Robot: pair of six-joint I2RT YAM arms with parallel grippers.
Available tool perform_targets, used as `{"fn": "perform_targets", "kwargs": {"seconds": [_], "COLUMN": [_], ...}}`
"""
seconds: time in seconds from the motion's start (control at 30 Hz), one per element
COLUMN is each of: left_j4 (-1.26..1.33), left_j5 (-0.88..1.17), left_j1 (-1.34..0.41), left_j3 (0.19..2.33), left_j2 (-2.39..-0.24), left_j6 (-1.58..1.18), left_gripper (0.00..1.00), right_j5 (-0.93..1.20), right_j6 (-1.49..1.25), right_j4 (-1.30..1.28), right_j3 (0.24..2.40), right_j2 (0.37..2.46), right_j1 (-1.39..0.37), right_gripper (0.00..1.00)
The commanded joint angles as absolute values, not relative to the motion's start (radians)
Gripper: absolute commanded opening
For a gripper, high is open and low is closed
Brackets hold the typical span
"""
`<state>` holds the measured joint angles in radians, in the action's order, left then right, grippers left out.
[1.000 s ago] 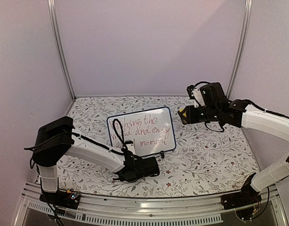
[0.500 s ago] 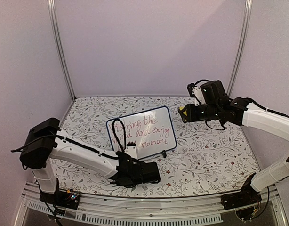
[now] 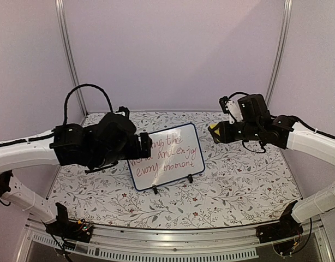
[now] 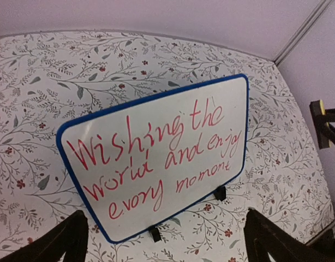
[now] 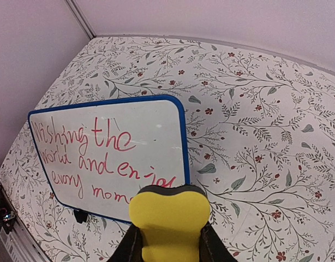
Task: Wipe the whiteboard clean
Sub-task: Hold the whiteboard at the center of the board.
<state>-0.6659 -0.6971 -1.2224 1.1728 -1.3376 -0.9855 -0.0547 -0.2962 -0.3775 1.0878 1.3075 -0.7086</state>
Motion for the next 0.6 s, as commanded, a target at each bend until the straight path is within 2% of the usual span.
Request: {"fn": "perform_targets", "kwargs": {"seconds": [0.0,0.13,0.3,0.57], "left_j4": [-0.574,-0.61,-0.679,-0.535], "left_j5": [-0.432,-0.187,0.042,0.404], "left_j1": [-1.011,-0.792,-0.663,-0.484], "left_j3": [1.228,1.358,1.484,1.405], "left_j2": [-1.219,-1.27,-1.44,-1.539], "left_j6": [-0.635,-0.47,-0.334,-0.252], "left_gripper": [1.0,1.0,1.0,1.0], "right_j5": [0.036,0.099,0.147,0.177], "right_j6": [-0.25,-0.231,-0.215,-0.209], "right_j4": [-0.334,-0.313,-0.278,-0.273], "right_j3": [1.051,1.027,0.981,0.944], "right_j2": [1.262,1.247,1.222,1.206], "right_j1": [-0.712,-0.712,-0.714,-0.729], "right_gripper": [0.21,0.21,0.21,0.21]}}
